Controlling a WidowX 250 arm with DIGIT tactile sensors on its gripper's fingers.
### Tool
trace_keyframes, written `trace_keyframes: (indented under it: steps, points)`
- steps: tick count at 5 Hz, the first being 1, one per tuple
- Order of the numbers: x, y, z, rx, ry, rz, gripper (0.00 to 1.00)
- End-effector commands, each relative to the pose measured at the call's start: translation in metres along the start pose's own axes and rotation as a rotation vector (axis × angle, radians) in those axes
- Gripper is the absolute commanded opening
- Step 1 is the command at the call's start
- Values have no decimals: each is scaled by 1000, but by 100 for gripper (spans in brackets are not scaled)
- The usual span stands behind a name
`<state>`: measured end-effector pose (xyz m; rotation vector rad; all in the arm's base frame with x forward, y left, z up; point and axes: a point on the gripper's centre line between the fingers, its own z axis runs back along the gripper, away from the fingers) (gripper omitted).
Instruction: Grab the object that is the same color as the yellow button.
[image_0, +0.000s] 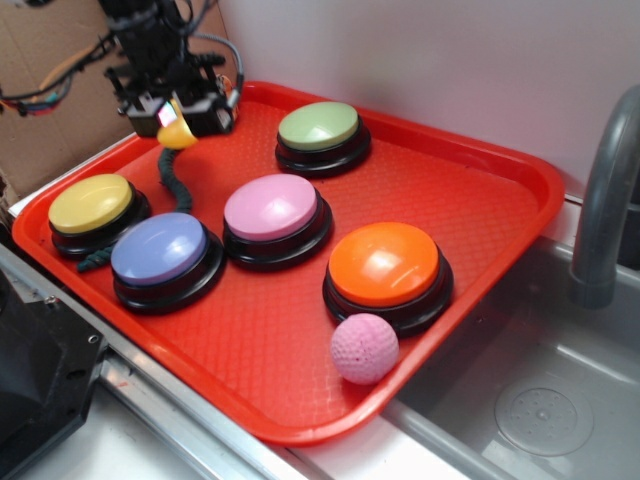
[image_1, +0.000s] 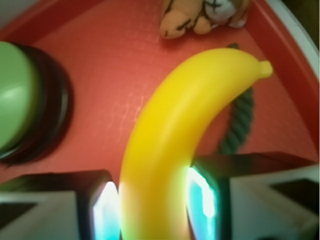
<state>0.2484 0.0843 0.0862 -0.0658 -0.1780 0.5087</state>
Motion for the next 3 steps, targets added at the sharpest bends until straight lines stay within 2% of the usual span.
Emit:
trace_keyframes:
  steps: [1,2,3]
  points:
    - [-1,-43,79,-52,4,-102,0]
    - [-21,-68,87,-24,10,-183,0]
    - [-38,-76,77,-78,81,-187,0]
